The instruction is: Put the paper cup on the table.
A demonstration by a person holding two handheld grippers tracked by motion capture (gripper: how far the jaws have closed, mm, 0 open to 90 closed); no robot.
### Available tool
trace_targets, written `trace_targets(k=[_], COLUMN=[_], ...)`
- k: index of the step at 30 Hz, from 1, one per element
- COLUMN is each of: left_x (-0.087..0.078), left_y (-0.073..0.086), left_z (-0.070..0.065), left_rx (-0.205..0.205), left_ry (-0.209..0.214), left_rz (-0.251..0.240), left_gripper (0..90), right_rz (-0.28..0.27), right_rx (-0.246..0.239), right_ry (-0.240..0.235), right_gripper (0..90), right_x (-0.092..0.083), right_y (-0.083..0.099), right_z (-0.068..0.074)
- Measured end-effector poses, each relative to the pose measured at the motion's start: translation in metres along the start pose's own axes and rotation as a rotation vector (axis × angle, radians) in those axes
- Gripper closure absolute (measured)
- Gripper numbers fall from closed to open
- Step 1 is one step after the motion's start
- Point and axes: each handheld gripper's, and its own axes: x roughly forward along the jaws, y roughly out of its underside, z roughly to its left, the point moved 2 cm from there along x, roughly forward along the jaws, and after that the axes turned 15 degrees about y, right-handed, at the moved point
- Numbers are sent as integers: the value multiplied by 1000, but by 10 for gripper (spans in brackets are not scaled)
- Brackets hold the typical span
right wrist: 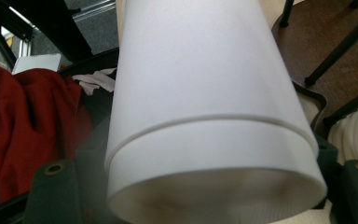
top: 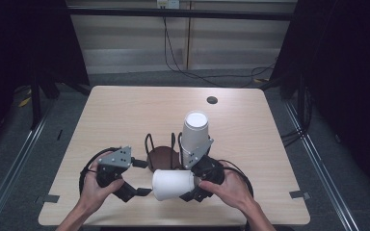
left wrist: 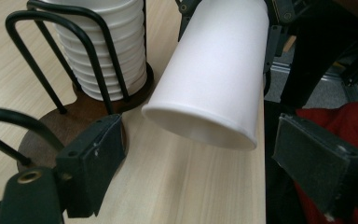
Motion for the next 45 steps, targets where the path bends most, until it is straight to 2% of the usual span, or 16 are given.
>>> trace_targets(k=[3,7,9,11,14,21,24,26,28,30,37,40,42,45], left_x=[-1,-3,-3,-3,1,3,5,6,6,6,8,10,10,10], left_y=[5,9,11,12,16,19,20,21,21,22,21,19,18,17], left_z=[0,0,-1,-2,-3,-7,-8,-8,-8,-8,-11,-12,-13,-14], left_rx=[-6,-29,-28,-31,-53,-49,-36,-46,-52,-55,-24,-3,7,12], left_ry=[-19,-10,-22,-25,-2,8,-1,-3,-36,-4,-6,-10,-20,-4], left_rz=[-31,-93,-118,-128,-149,-196,-206,-210,-227,-220,-248,-261,-267,-292], left_gripper=[156,155,156,156,156,156,156,156,155,159,158,158,160,160], right_rz=[-12,-58,-79,-100,-134,-203,-225,-236,-251,-259,-332,-369,-375,-370], right_rx=[10,26,41,50,69,95,95,100,99,99,100,107,106,106], right_ry=[9,8,7,12,15,-2,-3,-6,-14,-19,-39,-62,-71,-83], right_gripper=[258,258,258,258,258,258,258,258,258,258,258,258,258,258], right_x=[0,-3,-7,-9,-12,-16,-15,-15,-15,-14,-15,-15,-14,-12], right_y=[2,4,5,6,9,12,12,12,13,13,13,14,14,14], right_z=[-1,-2,-3,-4,-6,-8,-8,-7,-7,-7,-7,-7,-7,-6])
